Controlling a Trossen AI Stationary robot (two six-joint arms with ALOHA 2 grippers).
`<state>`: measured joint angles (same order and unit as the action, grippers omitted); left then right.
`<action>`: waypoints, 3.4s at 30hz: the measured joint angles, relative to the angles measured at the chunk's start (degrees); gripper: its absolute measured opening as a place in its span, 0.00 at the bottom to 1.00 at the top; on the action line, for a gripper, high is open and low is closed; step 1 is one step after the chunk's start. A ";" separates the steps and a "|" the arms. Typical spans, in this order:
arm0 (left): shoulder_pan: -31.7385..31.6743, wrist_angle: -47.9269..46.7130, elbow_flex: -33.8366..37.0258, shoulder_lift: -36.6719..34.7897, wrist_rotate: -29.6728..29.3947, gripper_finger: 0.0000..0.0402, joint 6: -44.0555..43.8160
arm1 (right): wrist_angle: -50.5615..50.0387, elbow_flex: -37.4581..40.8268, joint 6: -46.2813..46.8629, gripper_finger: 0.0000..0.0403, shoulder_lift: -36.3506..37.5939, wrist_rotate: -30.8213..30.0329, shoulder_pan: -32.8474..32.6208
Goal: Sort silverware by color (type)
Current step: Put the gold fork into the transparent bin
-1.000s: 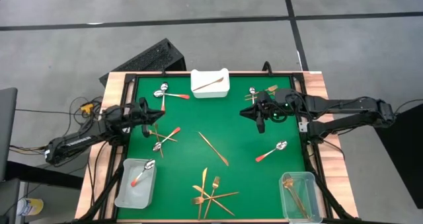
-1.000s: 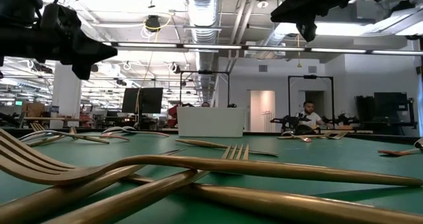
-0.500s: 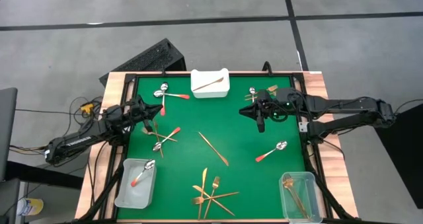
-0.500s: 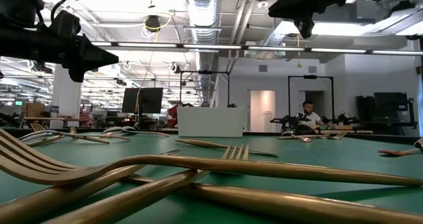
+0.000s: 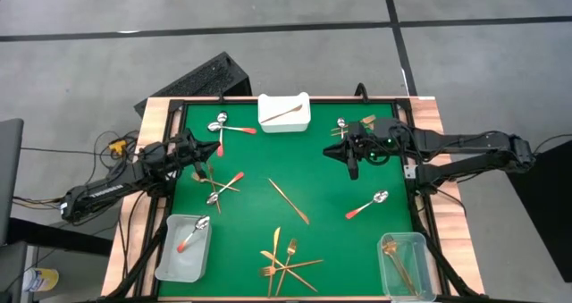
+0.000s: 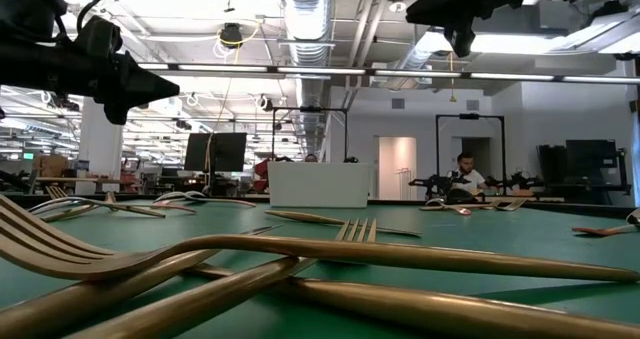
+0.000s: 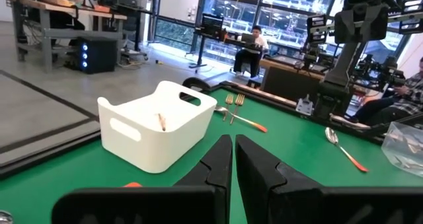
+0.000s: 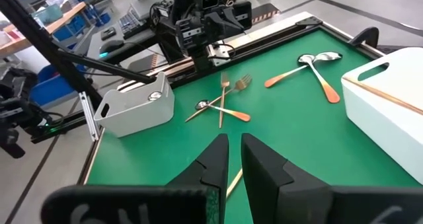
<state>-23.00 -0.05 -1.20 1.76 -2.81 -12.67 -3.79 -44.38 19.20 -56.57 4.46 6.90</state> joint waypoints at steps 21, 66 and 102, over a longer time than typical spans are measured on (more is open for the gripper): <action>0.00 -0.04 -0.01 0.00 0.00 0.02 -0.31 | 2.07 0.00 1.34 0.16 0.00 -1.70 2.02; -0.02 -0.04 -0.03 0.00 0.01 0.02 -0.44 | 6.38 0.00 3.49 0.16 0.00 -3.48 2.09; -0.02 -0.04 -0.03 0.02 0.00 0.02 -0.44 | -27.15 0.00 25.96 0.16 0.01 -24.71 6.61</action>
<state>-23.03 -0.10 -1.23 1.78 -2.81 -13.10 -30.94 -44.38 45.16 -56.56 -20.25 13.51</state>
